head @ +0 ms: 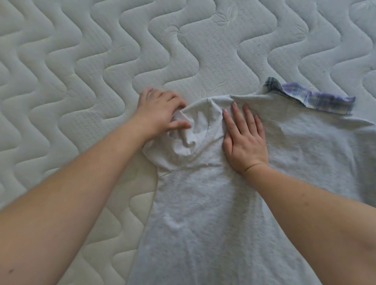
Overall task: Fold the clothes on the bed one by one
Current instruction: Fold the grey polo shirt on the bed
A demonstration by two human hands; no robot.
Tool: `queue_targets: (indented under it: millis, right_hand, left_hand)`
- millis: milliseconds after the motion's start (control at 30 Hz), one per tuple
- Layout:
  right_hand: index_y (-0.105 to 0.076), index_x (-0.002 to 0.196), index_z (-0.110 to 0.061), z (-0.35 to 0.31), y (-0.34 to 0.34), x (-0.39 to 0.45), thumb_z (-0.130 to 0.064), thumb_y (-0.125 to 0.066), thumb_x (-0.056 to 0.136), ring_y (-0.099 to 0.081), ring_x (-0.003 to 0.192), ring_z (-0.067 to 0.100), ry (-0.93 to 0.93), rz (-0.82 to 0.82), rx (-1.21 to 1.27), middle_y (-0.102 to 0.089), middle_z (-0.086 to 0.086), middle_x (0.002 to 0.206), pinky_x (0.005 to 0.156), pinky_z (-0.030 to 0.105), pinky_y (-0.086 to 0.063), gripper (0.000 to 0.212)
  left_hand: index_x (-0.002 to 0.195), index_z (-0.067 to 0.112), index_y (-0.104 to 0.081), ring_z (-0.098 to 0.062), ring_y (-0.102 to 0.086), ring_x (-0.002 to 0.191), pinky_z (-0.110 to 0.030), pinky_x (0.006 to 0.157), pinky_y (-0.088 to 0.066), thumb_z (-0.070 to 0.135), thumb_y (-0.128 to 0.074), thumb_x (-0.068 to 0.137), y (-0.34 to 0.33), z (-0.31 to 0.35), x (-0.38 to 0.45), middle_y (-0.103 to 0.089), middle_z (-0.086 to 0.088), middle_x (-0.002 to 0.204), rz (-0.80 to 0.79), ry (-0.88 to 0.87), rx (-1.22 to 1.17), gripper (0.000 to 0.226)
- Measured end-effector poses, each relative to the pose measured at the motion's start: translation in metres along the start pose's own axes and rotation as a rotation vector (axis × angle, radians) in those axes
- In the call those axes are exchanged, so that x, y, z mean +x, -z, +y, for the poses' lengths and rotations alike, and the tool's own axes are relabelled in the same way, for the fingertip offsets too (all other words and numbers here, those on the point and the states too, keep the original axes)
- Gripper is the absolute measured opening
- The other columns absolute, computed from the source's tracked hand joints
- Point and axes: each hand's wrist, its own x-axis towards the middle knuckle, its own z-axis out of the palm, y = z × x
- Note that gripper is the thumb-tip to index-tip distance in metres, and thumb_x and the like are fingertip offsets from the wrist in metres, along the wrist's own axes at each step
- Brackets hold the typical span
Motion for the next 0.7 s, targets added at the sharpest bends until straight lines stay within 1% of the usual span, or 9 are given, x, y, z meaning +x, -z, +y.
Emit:
queue_targets:
  millis: [100,167,200,267,367,433,533,600,700]
  right_hand:
    - [-0.019,0.155,-0.029,0.001,-0.002,0.000,-0.037,-0.031,0.095,-0.016,0.149,0.026,-0.007,-0.010,-0.011,-0.017,0.000,0.163,0.122,0.041,-0.006,0.062]
    - [-0.018,0.155,-0.030,0.000,-0.002,0.000,-0.037,-0.030,0.096,-0.015,0.149,0.026,-0.010,-0.015,-0.017,-0.017,0.000,0.163,0.122,0.041,-0.006,0.062]
    - [-0.019,0.155,-0.030,0.000,-0.001,0.000,-0.037,-0.031,0.096,-0.015,0.149,0.026,-0.013,-0.019,-0.017,-0.017,0.000,0.163,0.122,0.041,-0.006,0.061]
    - [-0.020,0.155,-0.029,0.000,0.000,0.000,-0.037,-0.031,0.095,-0.016,0.149,0.026,-0.014,-0.026,-0.012,-0.018,0.000,0.163,0.122,0.042,-0.007,0.061]
    - [-0.021,0.155,-0.029,0.000,0.001,0.000,-0.037,-0.031,0.094,-0.016,0.149,0.026,-0.016,-0.026,-0.010,-0.018,0.000,0.163,0.122,0.042,-0.007,0.062]
    - [-0.023,0.155,-0.029,0.000,0.001,0.000,-0.037,-0.032,0.093,-0.016,0.149,0.026,-0.023,-0.027,0.002,-0.020,0.000,0.162,0.122,0.041,-0.007,0.063]
    - [-0.025,0.154,-0.029,-0.001,0.000,0.000,-0.036,-0.033,0.092,-0.017,0.148,0.027,-0.031,-0.022,0.005,-0.023,0.001,0.161,0.121,0.041,-0.007,0.062]
    - [-0.024,0.154,-0.029,-0.002,0.000,0.000,-0.036,-0.032,0.092,-0.017,0.148,0.027,-0.029,-0.021,0.008,-0.023,0.001,0.161,0.121,0.042,-0.007,0.063]
    - [-0.021,0.155,-0.030,-0.002,-0.002,0.000,-0.037,-0.030,0.093,-0.015,0.149,0.026,-0.035,-0.022,0.005,-0.020,0.000,0.162,0.122,0.042,-0.006,0.063]
  left_hand:
    - [0.111,0.024,-0.065,-0.026,-0.036,0.129,-0.046,0.115,-0.006,0.083,-0.053,0.060,0.013,-0.019,-0.003,-0.048,0.000,0.132,-0.033,-0.191,0.198,0.078]
    - [0.101,0.018,-0.066,-0.025,-0.048,0.118,-0.039,0.107,-0.026,0.070,-0.072,0.062,0.014,-0.026,-0.009,-0.057,0.000,0.122,-0.055,-0.260,0.116,0.065]
    - [0.097,0.016,-0.065,-0.024,-0.055,0.107,-0.037,0.094,-0.038,0.064,-0.076,0.064,0.014,-0.028,-0.015,-0.062,0.001,0.110,-0.087,-0.236,0.024,0.060]
    - [0.093,0.017,-0.063,-0.022,-0.059,0.088,-0.034,0.068,-0.040,0.056,-0.079,0.069,0.011,-0.033,-0.028,-0.063,0.002,0.087,-0.116,-0.105,-0.154,0.049]
    - [0.083,0.021,-0.063,-0.013,-0.054,0.069,-0.021,0.055,-0.035,0.048,-0.075,0.080,0.001,-0.046,-0.049,-0.061,0.005,0.072,0.054,0.167,-0.444,0.030]
    - [0.071,0.013,-0.060,-0.014,-0.046,0.054,-0.021,0.048,-0.032,0.049,-0.068,0.086,-0.010,-0.054,-0.063,-0.053,0.000,0.058,0.203,0.420,-0.623,0.040]
    - [0.063,0.007,-0.051,-0.023,-0.042,0.055,-0.035,0.055,-0.030,0.053,-0.058,0.091,-0.028,-0.063,-0.080,-0.045,-0.004,0.054,0.320,0.691,-0.583,0.055]
    - [0.076,0.013,-0.057,-0.019,-0.050,0.062,-0.031,0.059,-0.031,0.052,-0.059,0.091,-0.039,-0.063,-0.087,-0.053,0.004,0.064,0.308,0.722,-0.596,0.042]
    - [0.090,0.024,-0.055,0.002,-0.052,0.068,-0.018,0.057,-0.034,0.052,-0.060,0.090,-0.043,-0.054,-0.086,-0.057,0.012,0.077,0.335,0.674,-0.719,0.029]
